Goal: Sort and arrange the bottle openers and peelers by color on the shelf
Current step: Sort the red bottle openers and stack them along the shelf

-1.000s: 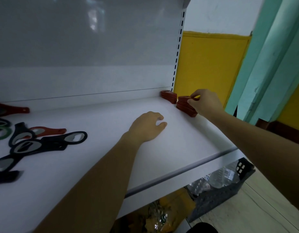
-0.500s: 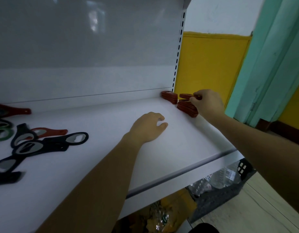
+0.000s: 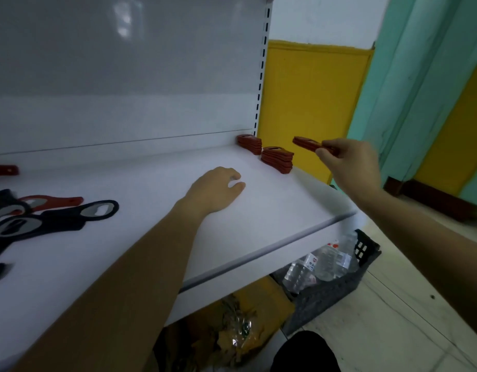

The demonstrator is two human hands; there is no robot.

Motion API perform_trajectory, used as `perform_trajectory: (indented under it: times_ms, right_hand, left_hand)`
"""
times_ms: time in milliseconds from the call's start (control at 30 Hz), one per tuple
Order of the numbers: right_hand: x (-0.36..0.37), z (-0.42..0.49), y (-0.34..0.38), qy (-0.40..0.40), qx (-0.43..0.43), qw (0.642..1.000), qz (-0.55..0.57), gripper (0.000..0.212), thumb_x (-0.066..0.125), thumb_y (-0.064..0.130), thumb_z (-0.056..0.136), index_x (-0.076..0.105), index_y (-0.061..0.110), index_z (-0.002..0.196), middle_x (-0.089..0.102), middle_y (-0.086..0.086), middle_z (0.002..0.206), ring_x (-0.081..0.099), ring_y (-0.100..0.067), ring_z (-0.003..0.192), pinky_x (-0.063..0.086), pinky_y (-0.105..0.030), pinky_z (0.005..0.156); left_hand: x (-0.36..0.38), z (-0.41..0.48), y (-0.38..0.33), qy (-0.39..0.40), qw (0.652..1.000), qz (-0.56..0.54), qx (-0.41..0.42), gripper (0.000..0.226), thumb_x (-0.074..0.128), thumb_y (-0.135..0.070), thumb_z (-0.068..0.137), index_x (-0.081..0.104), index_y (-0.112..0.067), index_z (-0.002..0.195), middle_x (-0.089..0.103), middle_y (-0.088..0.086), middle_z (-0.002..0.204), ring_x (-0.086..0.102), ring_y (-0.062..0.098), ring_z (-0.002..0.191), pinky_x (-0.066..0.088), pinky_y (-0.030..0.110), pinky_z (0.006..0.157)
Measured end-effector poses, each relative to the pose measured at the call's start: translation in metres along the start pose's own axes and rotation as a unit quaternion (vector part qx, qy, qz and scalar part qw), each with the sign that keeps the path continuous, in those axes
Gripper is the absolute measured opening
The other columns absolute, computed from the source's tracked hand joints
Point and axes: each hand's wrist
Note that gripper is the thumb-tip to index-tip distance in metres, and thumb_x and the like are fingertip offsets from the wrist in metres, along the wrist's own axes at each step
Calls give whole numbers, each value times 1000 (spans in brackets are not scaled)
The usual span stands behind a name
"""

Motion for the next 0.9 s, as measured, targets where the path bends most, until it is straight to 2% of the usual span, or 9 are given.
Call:
perform_trajectory:
  times_ms: [100,167,233,267,367,500,767,900]
  right_hand:
    - [-7,-20,-7,29,20,999,-21,26,58,24,90,67,11,112,64,-4,80,51,-15,59,38,-26,53]
    - [-5,-31,-8,67,24,997,-35,25,60,23,89,67,13,111,67,-3,91,58,-19,71,47,-30,64]
    - [1,-36,-8,91,29,993,-65,25,60,25,88,67,16,110,68,-3,101,61,-20,83,48,-30,70]
    - [4,-37,-8,93,35,992,-79,25,60,27,88,66,17,111,68,-2,104,60,-20,84,45,-28,65]
    - [11,-35,-7,90,68,990,-86,25,59,28,88,63,18,111,68,-4,99,54,-15,71,35,-21,49]
    - [12,-37,-7,99,80,989,-74,25,60,21,86,62,14,110,67,-6,100,58,-19,79,40,-23,57]
    - [12,-41,-9,102,85,989,-67,25,59,16,87,59,10,111,57,-2,86,51,-16,72,36,-17,53]
    - [13,-40,-7,107,96,986,-78,27,58,16,87,58,10,113,60,-7,97,51,-18,77,37,-21,52]
  left_hand:
    - [1,-2,-1,-1,1000,4,-1,38,45,-34,96,51,-17,130,47,2,138,43,18,128,31,26,102]
    - [1,-3,0,-3,1000,9,0,38,45,-34,96,52,-17,130,48,3,137,43,19,127,32,27,102]
    - [1,-3,0,-8,1000,10,-1,37,46,-33,96,53,-17,128,50,3,135,45,20,125,33,29,102]
    - [1,-4,0,-9,1000,10,-1,36,46,-33,96,54,-16,127,51,3,134,45,20,124,33,29,102]
    - [2,-6,1,-15,1000,2,1,34,49,-31,95,56,-15,124,53,4,132,47,20,123,34,30,102]
    - [2,-7,2,-20,1000,-10,6,32,50,-30,95,58,-15,122,54,3,131,48,19,122,34,29,102]
    - [1,-8,2,-23,1000,-9,8,30,50,-30,95,58,-15,120,55,3,129,49,20,120,35,29,100]
    - [1,-10,2,-33,999,-3,11,28,50,-28,95,59,-15,118,57,3,127,51,20,118,37,29,99]
Point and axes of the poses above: each hand's wrist, its own z-axis towards the middle knuckle, its own x-axis out of the palm, y = z × x
